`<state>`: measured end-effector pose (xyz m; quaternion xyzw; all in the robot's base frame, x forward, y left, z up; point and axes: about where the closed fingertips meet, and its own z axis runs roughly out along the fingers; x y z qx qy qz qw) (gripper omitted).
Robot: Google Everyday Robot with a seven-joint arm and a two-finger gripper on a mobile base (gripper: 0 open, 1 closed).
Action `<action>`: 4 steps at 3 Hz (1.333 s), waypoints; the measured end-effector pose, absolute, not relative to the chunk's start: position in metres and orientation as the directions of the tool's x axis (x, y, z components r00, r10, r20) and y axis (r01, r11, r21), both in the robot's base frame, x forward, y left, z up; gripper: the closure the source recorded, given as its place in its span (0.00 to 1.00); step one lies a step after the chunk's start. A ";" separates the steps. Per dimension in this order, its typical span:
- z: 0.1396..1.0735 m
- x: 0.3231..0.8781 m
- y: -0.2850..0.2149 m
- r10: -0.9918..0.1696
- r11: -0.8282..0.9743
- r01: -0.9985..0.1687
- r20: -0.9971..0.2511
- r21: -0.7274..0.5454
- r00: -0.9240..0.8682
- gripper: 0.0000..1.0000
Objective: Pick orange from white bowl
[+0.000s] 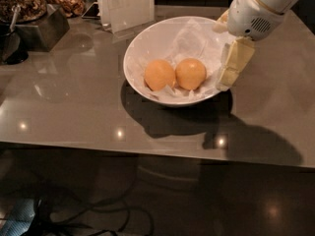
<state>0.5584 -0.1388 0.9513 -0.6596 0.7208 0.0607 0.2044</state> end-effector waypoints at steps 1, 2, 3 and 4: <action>0.951 0.559 -0.139 -0.926 0.123 -0.976 -0.375 -0.182 -0.046 0.13; 0.951 0.559 -0.139 -0.926 0.123 -0.976 -0.375 -0.182 -0.046 0.04; 0.949 0.567 -0.136 -0.921 0.127 -0.974 -0.386 -0.185 -0.047 0.03; 0.948 0.576 -0.134 -0.915 0.128 -0.973 -0.401 -0.190 -0.042 0.04</action>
Offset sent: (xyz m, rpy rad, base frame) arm 0.0001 0.0001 0.0000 0.0001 -0.0002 0.0001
